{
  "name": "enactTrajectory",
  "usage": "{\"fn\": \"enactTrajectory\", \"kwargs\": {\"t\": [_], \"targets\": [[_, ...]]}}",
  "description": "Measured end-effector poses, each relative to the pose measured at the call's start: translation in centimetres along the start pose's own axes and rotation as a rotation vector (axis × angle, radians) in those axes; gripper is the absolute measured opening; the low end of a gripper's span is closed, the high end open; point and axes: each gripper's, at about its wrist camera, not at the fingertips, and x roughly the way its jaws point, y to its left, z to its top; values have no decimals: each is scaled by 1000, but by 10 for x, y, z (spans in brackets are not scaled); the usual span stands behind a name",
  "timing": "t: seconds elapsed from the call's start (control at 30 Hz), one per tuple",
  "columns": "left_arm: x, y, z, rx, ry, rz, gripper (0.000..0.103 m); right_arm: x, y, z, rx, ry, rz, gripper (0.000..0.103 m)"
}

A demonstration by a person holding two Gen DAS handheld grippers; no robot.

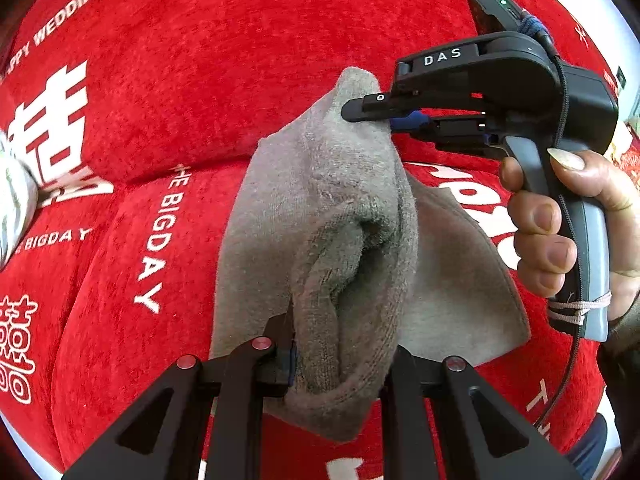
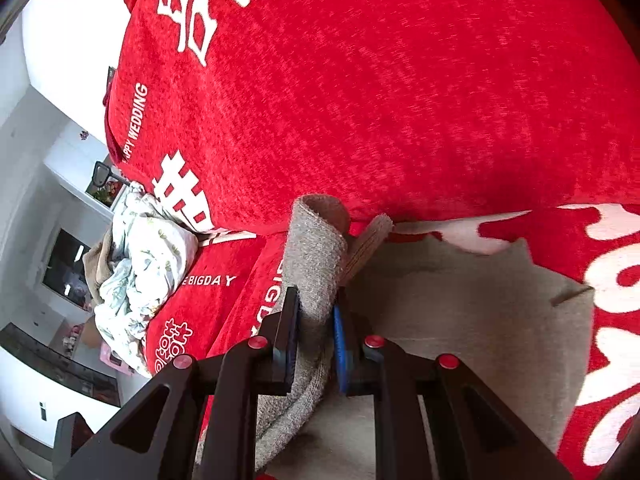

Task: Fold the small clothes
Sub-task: 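Fold the held sweater edge over the sweater body with both grippers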

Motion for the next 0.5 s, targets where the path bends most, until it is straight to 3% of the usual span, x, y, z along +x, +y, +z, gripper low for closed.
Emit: {"fn": "enactTrajectory", "kwargs": {"t": [0.5], "targets": [[15,-55,1,74,45,-16,16,-32,-44,0,21,-6,-4,17]]}}
